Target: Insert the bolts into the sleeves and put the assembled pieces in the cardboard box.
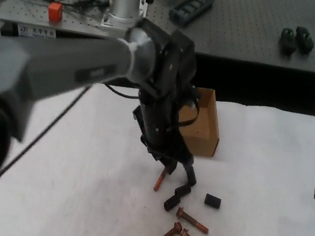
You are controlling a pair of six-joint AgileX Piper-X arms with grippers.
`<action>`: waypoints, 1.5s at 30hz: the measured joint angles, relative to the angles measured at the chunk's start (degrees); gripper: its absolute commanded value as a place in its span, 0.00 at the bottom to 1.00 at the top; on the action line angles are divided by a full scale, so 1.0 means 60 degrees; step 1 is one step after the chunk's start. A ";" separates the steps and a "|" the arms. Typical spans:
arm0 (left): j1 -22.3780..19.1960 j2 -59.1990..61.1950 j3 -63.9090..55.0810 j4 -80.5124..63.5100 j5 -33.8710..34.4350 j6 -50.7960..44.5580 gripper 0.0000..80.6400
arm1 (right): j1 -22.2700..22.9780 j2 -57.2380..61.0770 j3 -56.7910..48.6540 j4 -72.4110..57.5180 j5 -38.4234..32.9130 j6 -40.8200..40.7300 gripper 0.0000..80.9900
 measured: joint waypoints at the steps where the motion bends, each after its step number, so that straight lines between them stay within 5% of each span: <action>1: -0.0008 0.0365 -0.0139 0.0021 -0.0030 0.0071 0.43 | 0.0000 -0.0074 0.0089 0.0003 0.0000 -0.0006 0.01; 6: -0.0043 0.0897 -0.0522 0.0067 -0.0078 0.0142 0.32 | 0.0000 -0.0192 0.0326 0.0003 0.0000 0.0047 0.01; 11: -0.0060 0.0922 -0.0689 0.0128 -0.0122 0.0568 0.01 | 0.0000 -0.0192 0.0335 -0.0067 0.0000 0.0048 0.01; 19: -0.0084 0.0057 -0.0353 0.0704 0.1289 0.0301 0.01 | 0.0035 -0.0233 0.0512 0.0020 -0.0046 0.0097 0.01; 24: 0.0031 -0.2670 0.2422 -0.1463 0.1943 -0.0537 0.01 | 0.0873 -0.0517 0.2126 -0.0800 -0.1395 0.0257 0.01; 28: 0.0122 -0.4758 0.4649 -0.3892 0.3128 -0.1239 0.01 | 0.2214 -0.0515 0.3846 -0.4077 -0.2659 0.1486 0.01; 38: 0.0098 -0.7535 0.8860 -1.1607 0.5295 -0.5104 0.01 | 0.4420 0.0673 0.5083 -0.9982 -0.3019 0.4156 0.01; 45: 0.0098 -0.7659 0.9371 -1.3304 0.5522 -0.6357 0.01 | 0.4737 0.1792 0.5079 -1.3548 -0.2937 0.5229 0.01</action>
